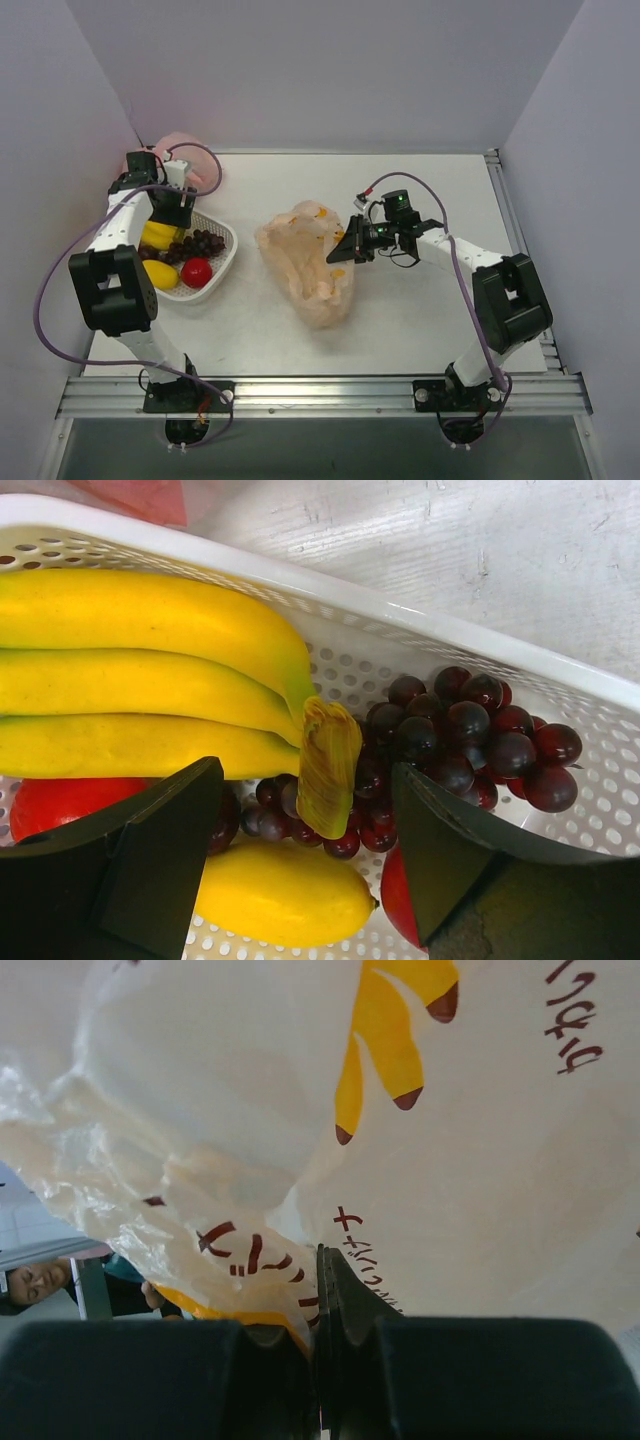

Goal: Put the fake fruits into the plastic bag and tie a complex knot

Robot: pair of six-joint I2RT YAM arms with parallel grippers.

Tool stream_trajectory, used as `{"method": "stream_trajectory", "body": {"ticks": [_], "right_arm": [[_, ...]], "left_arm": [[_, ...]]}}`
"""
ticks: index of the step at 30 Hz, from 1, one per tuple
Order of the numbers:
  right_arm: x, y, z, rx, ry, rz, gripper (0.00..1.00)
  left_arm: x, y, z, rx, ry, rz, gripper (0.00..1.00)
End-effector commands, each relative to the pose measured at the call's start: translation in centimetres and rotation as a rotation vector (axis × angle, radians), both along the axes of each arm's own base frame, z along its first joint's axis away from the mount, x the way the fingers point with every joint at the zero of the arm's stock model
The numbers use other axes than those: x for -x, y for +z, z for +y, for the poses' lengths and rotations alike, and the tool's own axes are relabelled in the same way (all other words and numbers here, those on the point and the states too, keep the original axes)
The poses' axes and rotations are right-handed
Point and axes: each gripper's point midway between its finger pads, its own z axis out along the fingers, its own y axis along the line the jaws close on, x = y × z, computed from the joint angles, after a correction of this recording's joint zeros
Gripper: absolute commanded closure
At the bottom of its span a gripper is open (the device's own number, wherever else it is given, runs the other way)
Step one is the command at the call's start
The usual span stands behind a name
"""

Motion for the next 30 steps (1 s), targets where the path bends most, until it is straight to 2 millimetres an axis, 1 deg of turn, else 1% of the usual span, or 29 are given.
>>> {"method": "stream_trajectory", "body": {"ticks": [1,7,12,13,14,15,17,18,19,20,21,22,23,24,25,26,27,28,29,30], "right_arm": [[-0.7,1.0,0.2,-0.064,0.017,-0.054,1.00],[-1.0,1.5,0.3,-0.072,-0.008,-0.047,1.00],[-1.0,1.4,0.1,-0.062,-0.019,-0.044,1.00],[-1.0,1.4,0.1,-0.061,-0.019,-0.048,1.00],[-1.0,1.4,0.0,-0.058,-0.024,-0.047,1.00],[-1.0,1.3,0.0,-0.053,-0.025,-0.048,1.00],[-1.0,1.1,-0.1,-0.044,-0.031,-0.050,1.00],[-1.0,1.1,-0.1,-0.041,-0.035,-0.050,1.00],[-1.0,1.1,-0.2,-0.040,-0.038,-0.052,1.00],[-1.1,1.1,-0.2,-0.036,-0.046,-0.059,1.00],[-1.1,0.9,-0.4,-0.032,-0.051,-0.057,1.00],[-1.1,0.9,-0.4,-0.034,-0.055,-0.058,1.00],[-1.2,1.0,-0.3,-0.041,-0.064,-0.056,1.00],[-1.2,0.9,-0.3,-0.042,-0.066,-0.053,1.00],[-1.3,1.0,-0.2,-0.048,-0.068,-0.059,1.00],[-1.4,1.0,-0.2,-0.050,-0.069,-0.061,1.00],[-1.5,1.3,-0.1,-0.056,-0.070,-0.063,1.00],[-1.6,1.3,-0.1,-0.055,-0.075,-0.064,1.00],[-1.7,1.4,-0.1,-0.056,-0.077,-0.061,1.00],[-1.7,1.4,-0.1,-0.057,-0.076,-0.064,1.00]], "left_arm": [[-0.9,-0.1,0.6,-0.025,-0.015,-0.021,0.21],[-1.6,-1.2,0.7,-0.021,-0.027,0.001,0.23],[-2.1,-2.3,1.0,-0.030,-0.021,0.025,0.26],[-2.2,-2.4,1.0,-0.032,-0.018,0.027,0.28],[-2.2,-2.6,1.2,-0.038,-0.012,0.034,0.37],[-2.1,-2.5,1.2,-0.033,-0.003,0.036,0.42],[-2.3,-1.6,0.9,-0.013,0.006,0.020,0.53],[-1.9,-0.8,0.4,0.011,0.010,0.018,0.61],[-1.9,0.1,0.1,0.025,0.007,0.004,0.65],[-1.8,1.6,-0.5,0.048,-0.001,-0.024,0.70],[-1.2,2.2,-0.8,0.063,0.006,-0.015,0.78],[-1.3,3.5,-0.8,0.067,0.007,-0.035,0.80],[-0.9,4.7,-0.9,0.068,0.010,-0.052,0.85],[-0.2,5.3,-1.3,0.090,0.016,-0.040,0.91],[0.1,6.1,-1.7,0.111,0.008,-0.044,0.92],[0.5,7.7,-1.9,0.122,0.006,-0.072,0.95],[1.3,8.3,-2.8,0.164,0.001,-0.061,0.97],[1.7,9.1,-3.3,0.187,-0.003,-0.069,1.00],[2.2,10.8,-3.7,0.207,-0.009,-0.102,1.00],[3.0,11.4,-4.4,0.241,-0.008,-0.094,1.00]]}}
